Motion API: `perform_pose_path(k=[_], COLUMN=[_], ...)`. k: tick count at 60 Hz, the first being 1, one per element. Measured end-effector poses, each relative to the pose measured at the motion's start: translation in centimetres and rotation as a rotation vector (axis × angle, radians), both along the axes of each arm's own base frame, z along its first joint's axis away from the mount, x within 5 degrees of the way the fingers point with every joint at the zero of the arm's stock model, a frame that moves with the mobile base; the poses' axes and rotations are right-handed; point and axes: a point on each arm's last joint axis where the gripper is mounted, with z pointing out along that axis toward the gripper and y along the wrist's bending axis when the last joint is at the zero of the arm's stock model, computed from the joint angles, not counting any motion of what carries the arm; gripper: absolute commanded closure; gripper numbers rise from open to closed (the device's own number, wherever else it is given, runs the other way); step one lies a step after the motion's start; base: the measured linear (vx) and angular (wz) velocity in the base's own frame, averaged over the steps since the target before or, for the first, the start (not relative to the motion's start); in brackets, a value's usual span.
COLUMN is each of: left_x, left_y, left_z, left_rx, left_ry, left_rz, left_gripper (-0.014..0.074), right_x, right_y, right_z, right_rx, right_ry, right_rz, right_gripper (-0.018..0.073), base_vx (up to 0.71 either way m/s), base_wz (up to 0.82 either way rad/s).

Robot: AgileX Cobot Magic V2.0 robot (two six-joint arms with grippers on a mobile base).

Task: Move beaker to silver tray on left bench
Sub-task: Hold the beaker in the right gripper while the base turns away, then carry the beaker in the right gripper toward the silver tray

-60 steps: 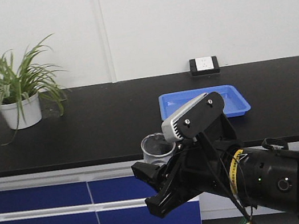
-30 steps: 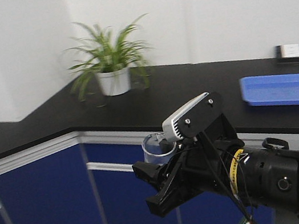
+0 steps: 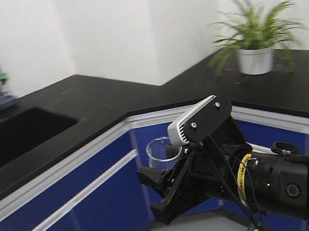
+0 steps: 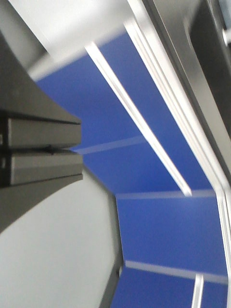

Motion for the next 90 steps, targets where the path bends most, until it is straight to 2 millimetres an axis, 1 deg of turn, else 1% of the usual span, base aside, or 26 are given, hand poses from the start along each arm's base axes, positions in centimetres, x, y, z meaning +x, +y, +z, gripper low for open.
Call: perform_pose_path(k=[48, 71, 90], left_x=[0.0, 0.0, 0.0], left_y=[0.0, 0.0, 0.0], left_z=[0.0, 0.0, 0.0], left_rx=[0.0, 0.0, 0.0], left_ry=[0.0, 0.0, 0.0], left_rz=[0.0, 0.0, 0.0], left_gripper=[0.0595, 0.0595, 0.0595], right_x=[0.0, 0.0, 0.0], right_y=[0.0, 0.0, 0.0], right_z=[0.0, 0.0, 0.0], right_rx=[0.0, 0.0, 0.0], right_ry=[0.0, 0.0, 0.0], right_rz=[0.0, 0.0, 0.0], right_gripper=[0.0573, 0.0573, 0.0573], base_vx=[-0.04, 0.16, 0.27], base_wz=[0.66, 0.5, 0.24])
